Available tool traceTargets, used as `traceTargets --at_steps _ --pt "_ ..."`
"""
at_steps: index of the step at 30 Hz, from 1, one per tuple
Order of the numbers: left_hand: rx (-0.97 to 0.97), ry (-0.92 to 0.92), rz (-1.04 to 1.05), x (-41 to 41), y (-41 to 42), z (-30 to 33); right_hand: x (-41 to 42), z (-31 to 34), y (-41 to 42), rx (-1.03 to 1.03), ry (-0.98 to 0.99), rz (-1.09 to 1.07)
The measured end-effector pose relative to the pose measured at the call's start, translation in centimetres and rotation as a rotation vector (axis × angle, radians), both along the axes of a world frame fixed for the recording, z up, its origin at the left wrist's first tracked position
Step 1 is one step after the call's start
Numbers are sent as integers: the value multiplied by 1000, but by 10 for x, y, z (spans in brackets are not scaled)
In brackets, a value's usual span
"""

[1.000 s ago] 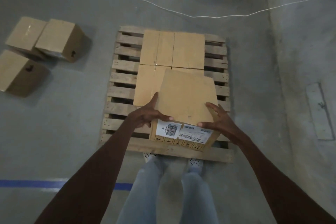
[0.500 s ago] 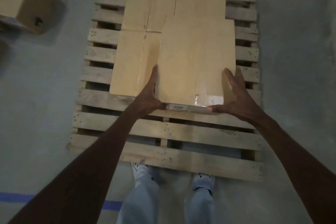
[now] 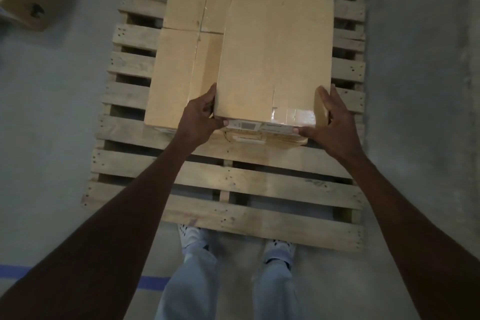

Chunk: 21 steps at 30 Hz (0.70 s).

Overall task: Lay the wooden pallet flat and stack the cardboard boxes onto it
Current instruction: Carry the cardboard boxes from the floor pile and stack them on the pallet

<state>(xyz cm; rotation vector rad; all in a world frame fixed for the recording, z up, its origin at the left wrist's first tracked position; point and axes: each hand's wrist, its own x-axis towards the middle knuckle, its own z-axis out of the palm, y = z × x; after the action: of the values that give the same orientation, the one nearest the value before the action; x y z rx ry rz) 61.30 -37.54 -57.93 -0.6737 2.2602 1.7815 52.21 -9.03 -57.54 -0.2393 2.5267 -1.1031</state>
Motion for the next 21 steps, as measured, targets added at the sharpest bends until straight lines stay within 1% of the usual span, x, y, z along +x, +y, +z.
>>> traceTargets --at_steps 7,15,21 --pt "67 -39 -5 2 -1 -4 6 -12 2 -29 -4 -21" --pt "57 -21 -33 8 7 -8 13 -7 11 47 19 27" --pt "38 -21 -38 2 6 -12 7 -4 11 50 17 9"
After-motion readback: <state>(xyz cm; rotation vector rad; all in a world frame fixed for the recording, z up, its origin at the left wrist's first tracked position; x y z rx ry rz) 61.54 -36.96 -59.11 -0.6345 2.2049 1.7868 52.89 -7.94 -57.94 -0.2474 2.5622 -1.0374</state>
